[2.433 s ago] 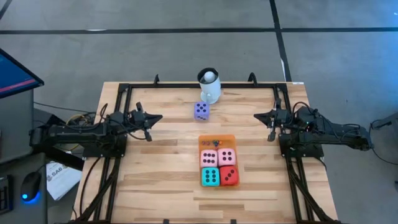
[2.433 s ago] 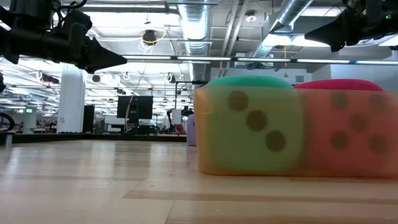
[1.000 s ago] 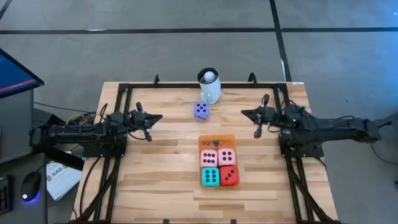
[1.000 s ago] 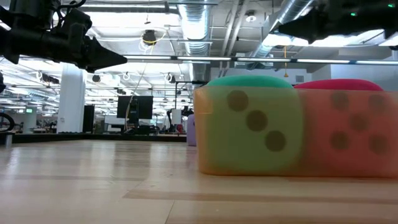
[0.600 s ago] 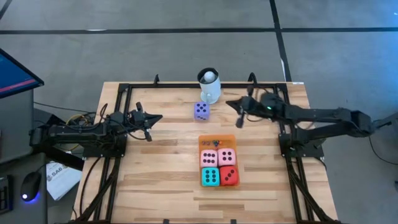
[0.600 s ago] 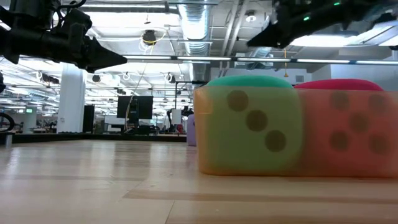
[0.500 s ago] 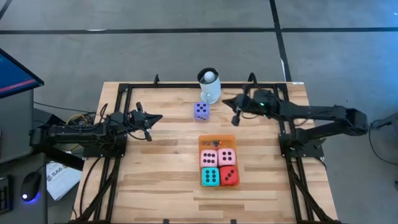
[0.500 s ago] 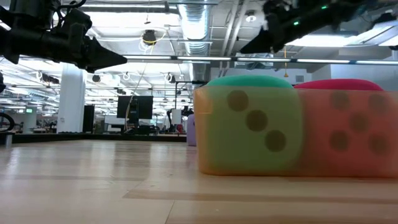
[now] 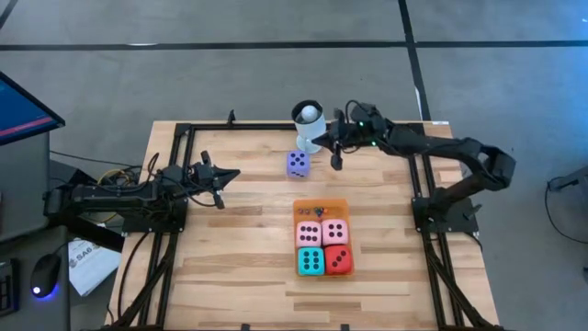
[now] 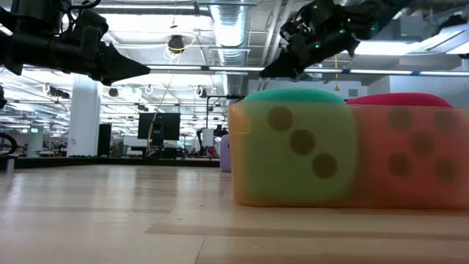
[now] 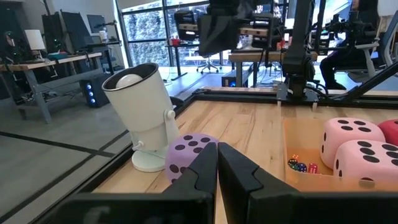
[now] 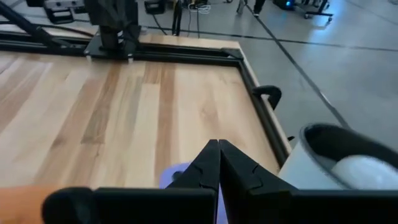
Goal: Pick & Place Dice
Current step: Put the large purple dice into the orange bin
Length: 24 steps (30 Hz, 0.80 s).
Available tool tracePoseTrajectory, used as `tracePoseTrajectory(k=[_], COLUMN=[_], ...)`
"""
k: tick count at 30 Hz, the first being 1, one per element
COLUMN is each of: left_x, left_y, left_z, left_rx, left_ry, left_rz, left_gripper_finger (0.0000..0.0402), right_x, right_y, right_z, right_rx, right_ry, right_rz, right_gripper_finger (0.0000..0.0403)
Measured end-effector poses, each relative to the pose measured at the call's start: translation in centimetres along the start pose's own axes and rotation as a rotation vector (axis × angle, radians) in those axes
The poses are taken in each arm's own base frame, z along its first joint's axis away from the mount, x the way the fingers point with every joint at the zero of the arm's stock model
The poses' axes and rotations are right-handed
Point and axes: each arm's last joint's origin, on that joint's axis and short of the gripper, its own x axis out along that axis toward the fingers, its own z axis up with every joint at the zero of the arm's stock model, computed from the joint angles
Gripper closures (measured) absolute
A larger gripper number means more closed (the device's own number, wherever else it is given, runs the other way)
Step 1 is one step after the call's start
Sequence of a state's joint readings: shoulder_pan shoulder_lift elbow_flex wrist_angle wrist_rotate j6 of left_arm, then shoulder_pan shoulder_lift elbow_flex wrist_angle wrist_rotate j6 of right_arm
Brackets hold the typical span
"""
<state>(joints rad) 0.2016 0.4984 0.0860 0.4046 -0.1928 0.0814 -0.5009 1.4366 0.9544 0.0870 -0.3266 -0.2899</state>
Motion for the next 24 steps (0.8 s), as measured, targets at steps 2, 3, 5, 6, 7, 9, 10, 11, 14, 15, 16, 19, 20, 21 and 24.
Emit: tracePoseTrajectory(k=[2,3,5,6,7,9,10,11,14,15,16,19,20,21,24], left_x=[0.0,0.0,0.0,0.0,0.0,0.0,0.0,0.0,0.0,0.0,0.0,0.0,0.0,0.0,0.0], left_y=[0.0,0.0,0.0,0.0,0.0,0.0,0.0,0.0,0.0,0.0,0.0,0.0,0.0,0.0,0.0], left_z=[0.0,0.0,0.0,0.0,0.0,0.0,0.0,0.0,0.0,0.0,0.0,0.0,0.0,0.0,0.0], left_rx=[0.000,0.000,0.000,0.000,0.000,0.000,0.000,0.000,-0.001,-0.006,-0.009,-0.010,-0.010,-0.010,-0.010], left_ry=[0.000,0.000,0.000,0.000,0.000,0.000,0.000,0.000,0.000,0.000,0.000,0.000,0.000,0.000,0.000], left_rz=[0.000,0.000,0.000,0.000,0.000,0.000,0.000,0.000,0.000,0.000,0.000,0.000,0.000,0.000,0.000], left_gripper_finger=[0.0401,0.0401,0.0401,0.0401,0.0401,0.0401,0.0401,0.0401,0.0401,0.0401,0.0401,0.0401,0.0401,0.0401,0.0401], right_x=[0.6,0.8,1.4,1.7,1.9,2.3,2.5,2.7,2.8,2.7,2.7,2.6,2.5,2.5,2.5], right_y=[-0.4,-0.5,-0.6,-0.7,-0.7,-0.8,-0.9,-1.0,-1.1,-1.1,-1.1,-1.1,-1.1,-1.1,-1.0], right_z=[0.3,0.4,0.6,0.6,0.7,0.6,0.6,0.6,0.8,0.8,0.9,0.9,1.0,1.0,0.9], right_rx=[-0.015,-0.022,-0.025,-0.023,-0.022,-0.018,-0.018,-0.016,-0.007,-0.009,-0.011,-0.006,-0.007,-0.009,-0.007], right_ry=[-0.002,0.006,0.019,0.027,0.028,0.039,0.041,0.042,0.041,0.039,0.036,0.044,0.041,0.040,0.047], right_rz=[0.000,0.004,0.015,0.018,0.021,0.025,0.026,0.025,0.024,0.024,0.024,0.026,0.025,0.025,0.027], right_gripper_finger=[0.0403,0.0403,0.0403,0.0403,0.0403,0.0403,0.0403,0.0403,0.0403,0.0403,0.0403,0.0403,0.0403,0.0403,0.0403])
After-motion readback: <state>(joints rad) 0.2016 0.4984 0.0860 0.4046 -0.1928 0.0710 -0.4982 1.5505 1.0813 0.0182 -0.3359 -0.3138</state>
